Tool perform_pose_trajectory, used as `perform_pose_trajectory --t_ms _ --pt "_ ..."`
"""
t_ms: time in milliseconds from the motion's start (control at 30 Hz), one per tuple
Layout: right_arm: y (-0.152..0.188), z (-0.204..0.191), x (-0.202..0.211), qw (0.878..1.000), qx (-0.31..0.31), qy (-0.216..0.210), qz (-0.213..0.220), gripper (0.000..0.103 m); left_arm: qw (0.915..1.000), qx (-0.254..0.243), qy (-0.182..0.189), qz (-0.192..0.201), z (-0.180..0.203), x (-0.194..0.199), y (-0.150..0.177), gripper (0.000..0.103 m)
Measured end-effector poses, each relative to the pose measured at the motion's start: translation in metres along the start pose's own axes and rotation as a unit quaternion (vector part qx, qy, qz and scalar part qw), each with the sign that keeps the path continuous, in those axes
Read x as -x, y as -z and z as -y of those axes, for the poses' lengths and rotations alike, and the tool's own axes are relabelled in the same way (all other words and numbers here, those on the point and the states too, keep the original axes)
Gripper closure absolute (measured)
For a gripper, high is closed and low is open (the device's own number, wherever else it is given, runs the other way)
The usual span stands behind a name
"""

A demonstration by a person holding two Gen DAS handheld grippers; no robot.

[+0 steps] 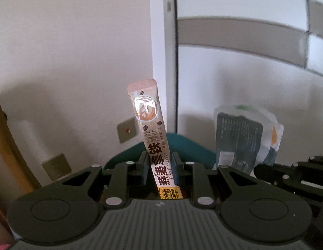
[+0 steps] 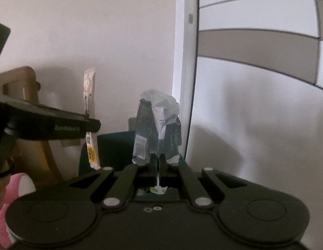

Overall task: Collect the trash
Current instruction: 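Lift both held items up over the teal trash bin, then open the left tool over the bin while the right tool releases the wrapper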

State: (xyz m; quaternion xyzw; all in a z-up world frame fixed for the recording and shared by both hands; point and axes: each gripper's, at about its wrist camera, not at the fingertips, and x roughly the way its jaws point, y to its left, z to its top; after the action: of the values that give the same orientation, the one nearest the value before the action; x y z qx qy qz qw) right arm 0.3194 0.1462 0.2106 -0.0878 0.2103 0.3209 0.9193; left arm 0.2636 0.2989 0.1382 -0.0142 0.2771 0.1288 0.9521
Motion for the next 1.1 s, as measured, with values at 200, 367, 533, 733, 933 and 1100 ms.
perform_pose_trajectory --t_ms 200,367,533,733,933,1100 --pt "0.002 -0.010 -0.048 1.000 -0.003 -0.002 -0.029 0.103 0.9984 -0.012 0.001 -0.055 0.000 -0.049 0.012 0.081" --pt "0.006 -0.010 -0.083 0.999 -0.001 -0.012 -0.050 0.102 0.9956 -0.026 0.005 -0.089 0.004 -0.075 0.022 0.081" --pt "0.010 -0.010 -0.096 0.998 0.007 -0.017 -0.066 0.103 0.9920 -0.055 0.006 -0.113 0.013 -0.091 0.029 0.080" --pt "0.010 -0.006 -0.118 0.997 0.002 -0.009 -0.081 0.093 0.9885 -0.067 0.008 -0.136 0.019 -0.100 0.035 0.080" --pt "0.008 -0.003 -0.123 0.996 0.002 -0.009 -0.084 0.085 0.9860 -0.065 0.007 -0.153 0.024 -0.104 0.040 0.079" --pt "0.004 0.000 -0.115 0.997 -0.007 -0.007 -0.076 0.078 0.9867 -0.044 0.015 -0.156 0.018 -0.100 0.040 0.069"
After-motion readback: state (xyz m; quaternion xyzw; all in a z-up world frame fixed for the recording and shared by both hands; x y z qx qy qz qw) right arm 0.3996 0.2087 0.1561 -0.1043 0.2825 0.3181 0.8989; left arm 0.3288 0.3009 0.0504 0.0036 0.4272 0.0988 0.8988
